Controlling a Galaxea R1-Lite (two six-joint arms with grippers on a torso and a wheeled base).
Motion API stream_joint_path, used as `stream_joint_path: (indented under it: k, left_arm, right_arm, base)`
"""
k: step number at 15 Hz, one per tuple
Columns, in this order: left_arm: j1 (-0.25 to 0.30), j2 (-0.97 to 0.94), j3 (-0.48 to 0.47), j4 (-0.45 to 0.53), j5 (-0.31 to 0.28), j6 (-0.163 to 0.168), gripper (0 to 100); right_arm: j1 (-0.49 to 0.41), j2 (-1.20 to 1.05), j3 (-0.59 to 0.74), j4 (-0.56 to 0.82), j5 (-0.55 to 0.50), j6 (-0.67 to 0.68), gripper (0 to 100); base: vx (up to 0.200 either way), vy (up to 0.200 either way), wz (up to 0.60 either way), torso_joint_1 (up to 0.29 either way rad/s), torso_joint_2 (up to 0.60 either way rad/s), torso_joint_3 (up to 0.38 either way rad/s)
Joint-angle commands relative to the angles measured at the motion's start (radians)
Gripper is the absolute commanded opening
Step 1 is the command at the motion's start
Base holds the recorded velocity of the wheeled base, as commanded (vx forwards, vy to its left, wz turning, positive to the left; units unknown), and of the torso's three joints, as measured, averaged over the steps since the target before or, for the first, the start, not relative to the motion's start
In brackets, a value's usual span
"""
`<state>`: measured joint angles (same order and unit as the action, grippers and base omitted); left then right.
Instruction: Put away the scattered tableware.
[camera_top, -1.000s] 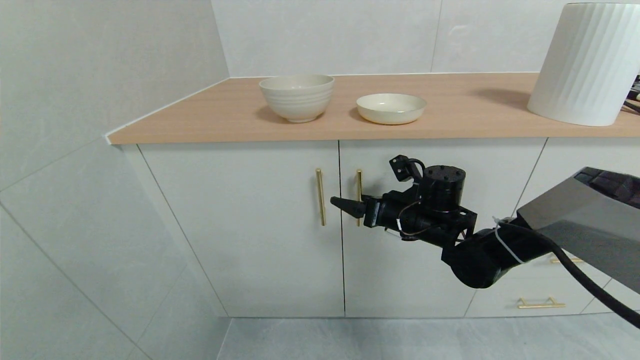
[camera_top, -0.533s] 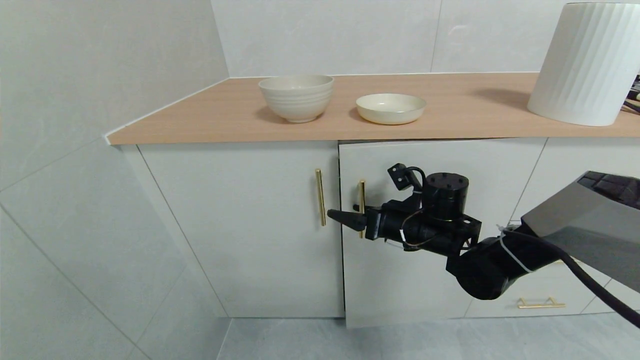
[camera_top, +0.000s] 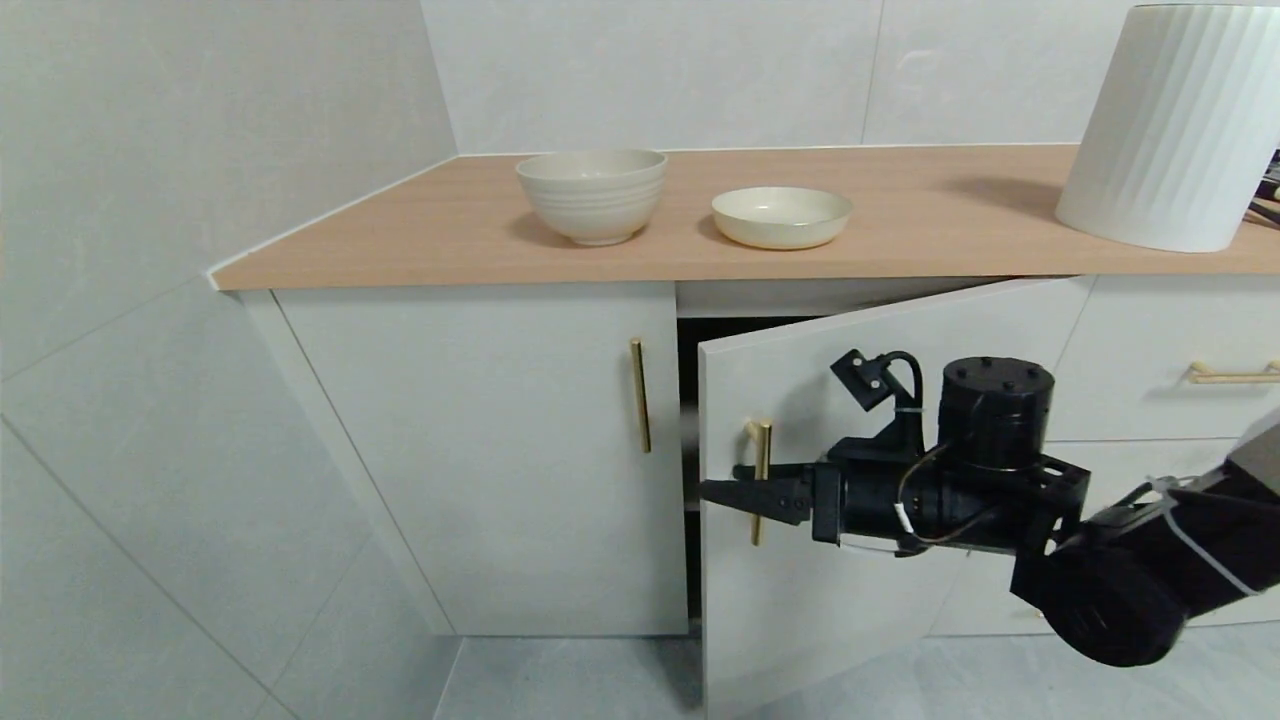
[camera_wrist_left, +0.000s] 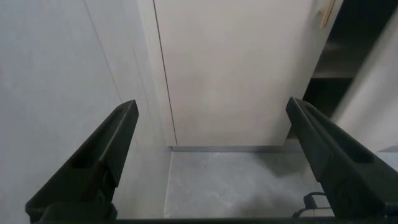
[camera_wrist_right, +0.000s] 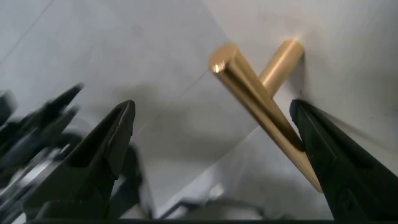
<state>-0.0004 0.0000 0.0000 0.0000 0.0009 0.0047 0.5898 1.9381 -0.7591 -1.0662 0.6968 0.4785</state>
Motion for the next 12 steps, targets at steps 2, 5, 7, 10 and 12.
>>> stream_joint_path:
  k: [2,5,7,10,12]
  left_arm:
    - [0.000,0.000,0.000,0.000,0.001,-0.002,100]
    - [0.000,0.000,0.000,0.000,0.001,0.000,100]
    - [0.000,0.000,0.000,0.000,0.001,0.000,100]
    - [0.000,0.000,0.000,0.000,0.001,0.003,100]
    - [0.000,0.000,-0.003,-0.003,-0.019,0.032,100]
  right_arm:
    - [-0.024,-0.142,0.119,-0.005,0.052,0.000,100]
    - [-0.024,-0.195,0.187,-0.005,0.066,0.000,100]
    - [-0.024,-0.197,0.190,-0.006,0.066,0.000,100]
    - [-0.024,-0.199,0.196,-0.006,0.066,-0.001,100]
    - [-0.024,-0.206,0.201,-0.006,0.066,-0.001,100]
  base:
    - [0.000,0.000,0.00,0.000,0.00,0.000]
    - [0.000,0.000,0.00,0.000,0.00,0.000]
    - [0.000,0.000,0.00,0.000,0.00,0.000]
    - [0.000,0.000,0.00,0.000,0.00,0.000]
    - [0.000,0.000,0.00,0.000,0.00,0.000]
